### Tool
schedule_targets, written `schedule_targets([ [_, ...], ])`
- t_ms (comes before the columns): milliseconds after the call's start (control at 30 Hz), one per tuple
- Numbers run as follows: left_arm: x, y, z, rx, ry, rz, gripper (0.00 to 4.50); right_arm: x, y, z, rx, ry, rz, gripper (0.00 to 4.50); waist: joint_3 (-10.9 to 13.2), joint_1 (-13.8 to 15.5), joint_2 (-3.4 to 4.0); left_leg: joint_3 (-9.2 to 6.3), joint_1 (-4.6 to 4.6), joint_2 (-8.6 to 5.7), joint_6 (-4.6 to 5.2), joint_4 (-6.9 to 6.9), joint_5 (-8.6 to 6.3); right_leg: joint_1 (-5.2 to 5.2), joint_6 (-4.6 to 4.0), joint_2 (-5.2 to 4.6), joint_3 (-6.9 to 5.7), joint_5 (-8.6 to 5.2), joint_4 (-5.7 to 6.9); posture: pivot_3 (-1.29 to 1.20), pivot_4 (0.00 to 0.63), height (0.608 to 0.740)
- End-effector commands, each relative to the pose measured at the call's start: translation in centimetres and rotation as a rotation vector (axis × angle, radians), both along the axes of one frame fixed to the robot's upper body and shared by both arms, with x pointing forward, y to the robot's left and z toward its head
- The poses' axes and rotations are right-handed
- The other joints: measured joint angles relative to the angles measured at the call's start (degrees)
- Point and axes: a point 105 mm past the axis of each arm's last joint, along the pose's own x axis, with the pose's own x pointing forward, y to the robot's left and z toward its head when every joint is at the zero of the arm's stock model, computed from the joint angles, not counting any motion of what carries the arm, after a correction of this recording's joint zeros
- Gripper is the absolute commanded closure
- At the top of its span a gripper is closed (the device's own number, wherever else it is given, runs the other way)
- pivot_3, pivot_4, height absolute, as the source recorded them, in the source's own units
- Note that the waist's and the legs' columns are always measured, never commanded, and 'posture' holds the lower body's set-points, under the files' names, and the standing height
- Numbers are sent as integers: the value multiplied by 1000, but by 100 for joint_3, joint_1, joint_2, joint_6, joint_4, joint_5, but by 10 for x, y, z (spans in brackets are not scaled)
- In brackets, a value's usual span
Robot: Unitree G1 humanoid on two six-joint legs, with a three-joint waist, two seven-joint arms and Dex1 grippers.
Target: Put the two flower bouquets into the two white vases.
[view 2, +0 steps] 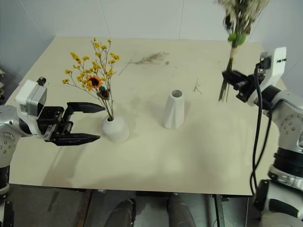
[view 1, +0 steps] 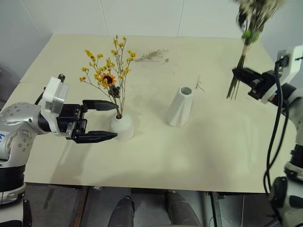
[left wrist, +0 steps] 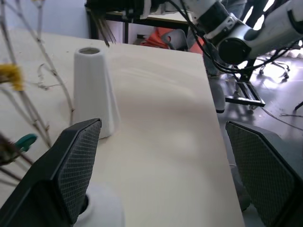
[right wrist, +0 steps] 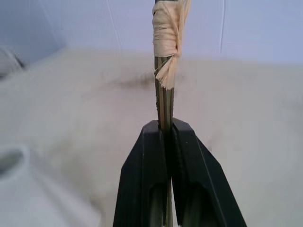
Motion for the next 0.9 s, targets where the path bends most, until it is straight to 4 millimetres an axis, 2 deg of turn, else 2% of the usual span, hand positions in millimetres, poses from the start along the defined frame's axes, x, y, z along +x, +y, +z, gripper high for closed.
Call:
schedule_targets([
  [33,3,0,7,3,-49,2,0,-26,17,53,83,-243,83,4495,1,-1,1,0,0,1,-1,0,0,-2,0,0,0,0,2,0,150,740],
  [167,7,-1,8,0,-55,5,0,-35,37,64,132,-271,168,4495,0,9,1,-3,0,4,-1,-6,1,-3,-1,1,-2,0,1,0,150,740],
  [333,10,-4,10,-4,-59,4,0,-40,59,64,168,-255,262,4495,0,9,1,-4,0,2,-1,-5,1,-3,-2,-1,-2,0,3,0,150,740],
  [500,11,-9,9,-14,-59,-4,0,-43,81,45,137,-204,336,4495,0,3,1,-4,1,5,-1,-5,1,-4,-2,1,-2,-1,6,0,150,740],
  [900,15,-14,10,-49,-74,3,0,-37,104,24,135,-179,361,4495,0,2,1,-4,0,3,-1,-4,1,-5,-2,0,-2,-1,6,0,150,740],
])
